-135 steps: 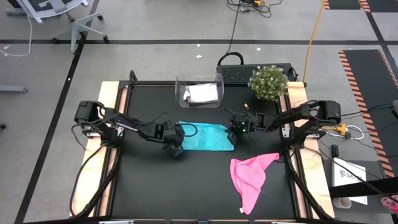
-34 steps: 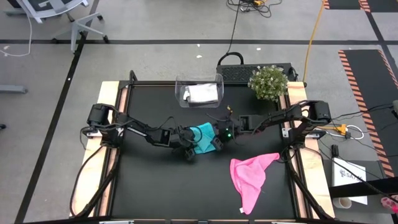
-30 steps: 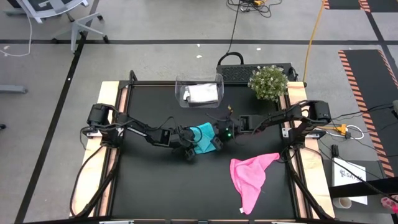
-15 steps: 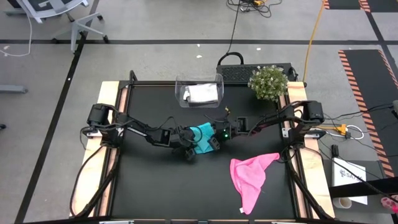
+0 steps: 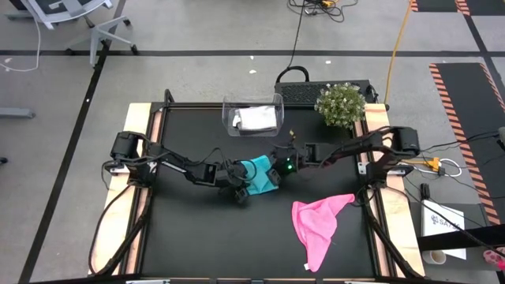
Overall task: Fold microfiber towels
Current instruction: Fold the light blue microfiber cloth
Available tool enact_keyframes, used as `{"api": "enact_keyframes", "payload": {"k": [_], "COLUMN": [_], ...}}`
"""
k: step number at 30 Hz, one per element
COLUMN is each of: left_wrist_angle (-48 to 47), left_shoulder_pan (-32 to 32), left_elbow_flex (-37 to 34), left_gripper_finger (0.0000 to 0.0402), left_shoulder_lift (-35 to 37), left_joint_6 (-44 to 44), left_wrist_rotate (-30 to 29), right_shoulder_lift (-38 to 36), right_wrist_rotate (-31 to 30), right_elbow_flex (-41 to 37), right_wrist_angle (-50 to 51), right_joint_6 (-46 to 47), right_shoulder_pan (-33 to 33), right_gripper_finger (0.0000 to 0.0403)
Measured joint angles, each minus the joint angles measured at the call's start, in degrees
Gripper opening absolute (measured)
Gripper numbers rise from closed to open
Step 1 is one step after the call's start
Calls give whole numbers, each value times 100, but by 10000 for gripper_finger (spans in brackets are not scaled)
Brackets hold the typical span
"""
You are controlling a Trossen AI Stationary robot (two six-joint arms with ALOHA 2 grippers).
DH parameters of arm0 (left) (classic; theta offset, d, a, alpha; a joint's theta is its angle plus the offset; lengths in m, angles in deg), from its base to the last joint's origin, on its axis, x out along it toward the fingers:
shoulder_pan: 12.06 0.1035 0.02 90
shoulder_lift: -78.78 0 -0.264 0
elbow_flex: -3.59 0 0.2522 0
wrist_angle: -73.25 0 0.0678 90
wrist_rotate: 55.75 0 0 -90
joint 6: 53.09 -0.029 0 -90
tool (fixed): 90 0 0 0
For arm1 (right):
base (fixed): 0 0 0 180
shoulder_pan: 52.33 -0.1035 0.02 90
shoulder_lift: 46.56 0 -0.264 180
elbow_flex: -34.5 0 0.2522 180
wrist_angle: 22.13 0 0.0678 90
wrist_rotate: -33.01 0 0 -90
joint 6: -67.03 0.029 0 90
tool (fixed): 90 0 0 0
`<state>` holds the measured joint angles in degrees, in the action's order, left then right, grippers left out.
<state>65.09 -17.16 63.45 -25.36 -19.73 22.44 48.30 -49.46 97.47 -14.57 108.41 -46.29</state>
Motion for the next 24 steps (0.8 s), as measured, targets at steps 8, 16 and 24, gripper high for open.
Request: {"api": "enact_keyframes", "payload": {"k": [8, 16, 24], "left_wrist_angle": [-7, -7, -190], "left_shoulder_pan": [0, 0, -21], "left_elbow_flex": [0, 0, 9], "left_gripper_finger": [172, 172, 172], "left_shoulder_lift": [0, 0, 72], "left_joint_6": [-4, -6, 20], "left_wrist_rotate": [46, 76, 62], "right_shoulder_lift": [-961, -1263, -196], "right_wrist_rotate": [-148, -141, 477], "right_elbow_flex": [0, 0, 11], "right_wrist_angle": [1281, 865, -944], "right_joint_6": [-441, -378, 152], "right_shoulder_pan": [280, 308, 16], "right_gripper_finger": [1, 1, 0]}}
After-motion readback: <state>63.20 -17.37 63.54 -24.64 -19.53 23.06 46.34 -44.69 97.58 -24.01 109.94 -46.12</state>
